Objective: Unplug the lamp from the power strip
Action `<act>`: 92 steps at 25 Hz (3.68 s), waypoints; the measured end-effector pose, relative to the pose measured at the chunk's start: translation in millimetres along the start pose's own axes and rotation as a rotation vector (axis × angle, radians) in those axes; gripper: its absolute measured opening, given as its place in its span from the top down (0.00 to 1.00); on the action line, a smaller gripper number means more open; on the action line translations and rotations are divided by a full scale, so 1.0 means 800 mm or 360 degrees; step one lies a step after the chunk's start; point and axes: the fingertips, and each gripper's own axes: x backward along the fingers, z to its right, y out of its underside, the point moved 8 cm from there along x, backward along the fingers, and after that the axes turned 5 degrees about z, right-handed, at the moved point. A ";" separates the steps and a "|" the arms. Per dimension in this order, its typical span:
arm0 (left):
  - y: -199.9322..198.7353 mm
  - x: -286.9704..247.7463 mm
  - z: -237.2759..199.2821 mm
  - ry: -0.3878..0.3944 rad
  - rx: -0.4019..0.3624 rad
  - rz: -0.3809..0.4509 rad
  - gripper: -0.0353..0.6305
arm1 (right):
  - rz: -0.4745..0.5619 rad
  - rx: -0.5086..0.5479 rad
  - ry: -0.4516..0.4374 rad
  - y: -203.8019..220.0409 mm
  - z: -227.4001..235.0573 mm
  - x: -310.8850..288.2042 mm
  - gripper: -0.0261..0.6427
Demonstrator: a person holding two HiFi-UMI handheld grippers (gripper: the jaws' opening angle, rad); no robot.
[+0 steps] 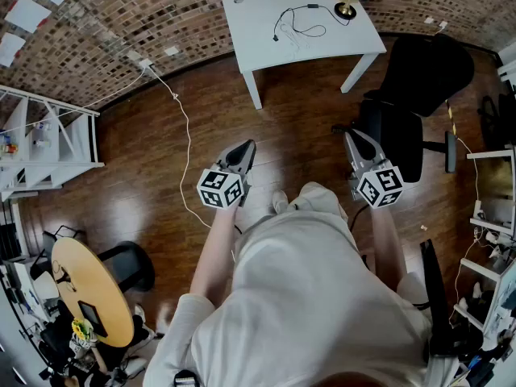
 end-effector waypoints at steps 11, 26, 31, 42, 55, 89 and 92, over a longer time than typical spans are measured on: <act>-0.013 -0.068 -0.025 -0.0096 0.0022 -0.0056 0.94 | -0.0064 -0.0071 -0.0065 -0.004 0.080 -0.079 0.94; -0.088 -0.205 -0.041 -0.0333 0.0038 -0.0044 0.94 | -0.0149 -0.0026 -0.0322 -0.065 0.224 -0.235 0.94; -0.066 -0.229 -0.048 -0.0346 0.0087 -0.0077 0.94 | -0.0226 -0.0036 -0.0341 -0.040 0.244 -0.262 0.93; -0.082 -0.261 -0.133 -0.0373 0.0088 -0.0158 0.94 | -0.0357 -0.0007 -0.0356 -0.028 0.252 -0.340 0.92; -0.131 -0.441 -0.325 -0.0016 -0.0155 -0.0436 0.94 | -0.0477 -0.0003 -0.0161 -0.030 0.274 -0.513 0.90; 0.008 -0.748 -0.486 0.0697 -0.0686 -0.1292 0.94 | -0.1451 0.0329 -0.0339 0.213 0.279 -0.785 0.80; 0.018 -0.752 -0.490 0.0770 -0.0749 -0.1292 0.94 | -0.1481 0.0372 -0.0371 0.219 0.283 -0.799 0.81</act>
